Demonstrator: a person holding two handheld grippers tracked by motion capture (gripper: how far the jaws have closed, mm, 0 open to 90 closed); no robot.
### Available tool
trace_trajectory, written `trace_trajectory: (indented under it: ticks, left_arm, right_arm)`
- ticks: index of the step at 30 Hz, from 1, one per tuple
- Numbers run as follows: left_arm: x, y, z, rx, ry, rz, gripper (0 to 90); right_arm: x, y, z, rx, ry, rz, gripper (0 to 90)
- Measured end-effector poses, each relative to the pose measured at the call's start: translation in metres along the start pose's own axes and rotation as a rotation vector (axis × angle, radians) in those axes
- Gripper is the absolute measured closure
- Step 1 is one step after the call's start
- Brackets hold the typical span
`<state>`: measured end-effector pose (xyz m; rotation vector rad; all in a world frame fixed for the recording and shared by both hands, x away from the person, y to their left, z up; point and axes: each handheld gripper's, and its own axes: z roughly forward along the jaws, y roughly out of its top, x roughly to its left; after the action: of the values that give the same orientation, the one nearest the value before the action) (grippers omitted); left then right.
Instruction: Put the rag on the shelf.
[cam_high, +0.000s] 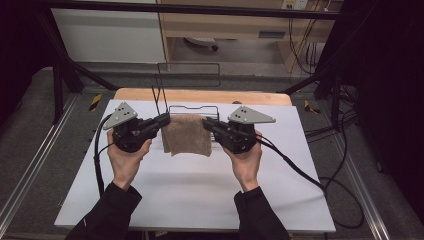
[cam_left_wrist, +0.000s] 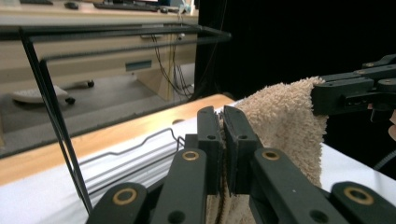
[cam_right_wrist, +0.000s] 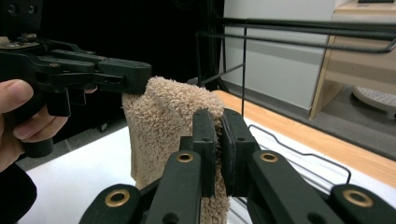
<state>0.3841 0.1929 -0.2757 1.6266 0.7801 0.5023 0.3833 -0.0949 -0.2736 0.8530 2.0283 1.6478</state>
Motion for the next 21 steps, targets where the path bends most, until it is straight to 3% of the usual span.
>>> trace_trajectory:
  ticks: [21]
  left_arm:
    - [0.0, 0.03, -0.007, -0.096, 0.011, 0.034, 85.8]
  right_arm:
    - [0.003, 0.033, -0.004, -0.075, -0.026, -0.041, 85.6]
